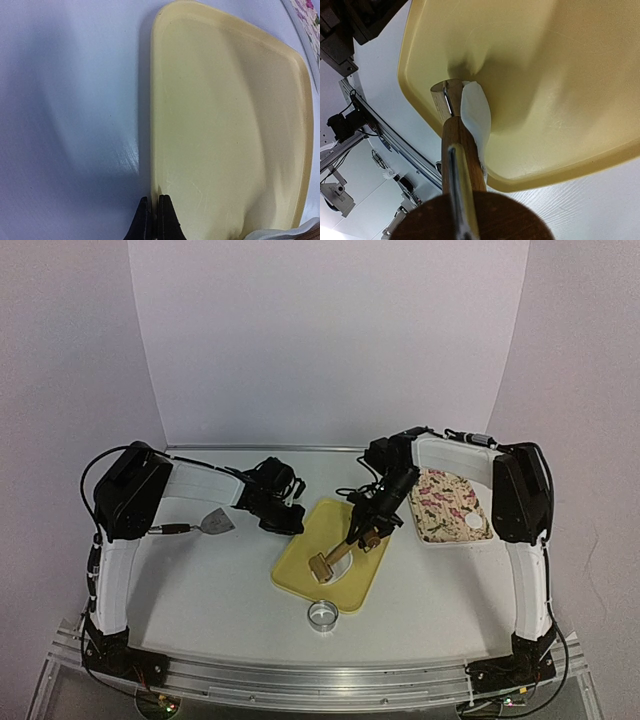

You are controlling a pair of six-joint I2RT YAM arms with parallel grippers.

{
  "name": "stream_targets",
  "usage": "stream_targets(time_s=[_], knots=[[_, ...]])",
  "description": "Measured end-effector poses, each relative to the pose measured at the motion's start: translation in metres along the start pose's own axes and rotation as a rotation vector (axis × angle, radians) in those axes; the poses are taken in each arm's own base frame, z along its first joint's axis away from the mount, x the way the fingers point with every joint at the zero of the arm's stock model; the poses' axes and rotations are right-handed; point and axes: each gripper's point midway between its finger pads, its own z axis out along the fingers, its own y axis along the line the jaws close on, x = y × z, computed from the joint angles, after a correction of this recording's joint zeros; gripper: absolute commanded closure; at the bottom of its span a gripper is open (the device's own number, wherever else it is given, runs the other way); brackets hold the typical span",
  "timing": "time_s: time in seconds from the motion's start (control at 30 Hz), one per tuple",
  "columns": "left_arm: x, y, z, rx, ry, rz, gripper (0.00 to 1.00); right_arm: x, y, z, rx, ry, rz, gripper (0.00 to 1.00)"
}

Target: Roll out the dumpling wrappers from the dough

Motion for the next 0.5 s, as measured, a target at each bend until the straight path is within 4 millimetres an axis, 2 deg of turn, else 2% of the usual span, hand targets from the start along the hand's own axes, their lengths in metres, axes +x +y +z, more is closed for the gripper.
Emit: stream_targets(time_s=[0.23, 0.5], knots=[[0.001, 0.002, 0.0, 0.003, -0.006, -0.004, 1.0, 0.005, -0.008, 0.001, 0.004, -0.012, 0.019, 1.0], [0.001, 0.005, -0.001, 0.031, -0.029, -0.009, 1.0, 0.002, -0.028, -0.012, -0.018, -0.033, 0.045, 1.0]])
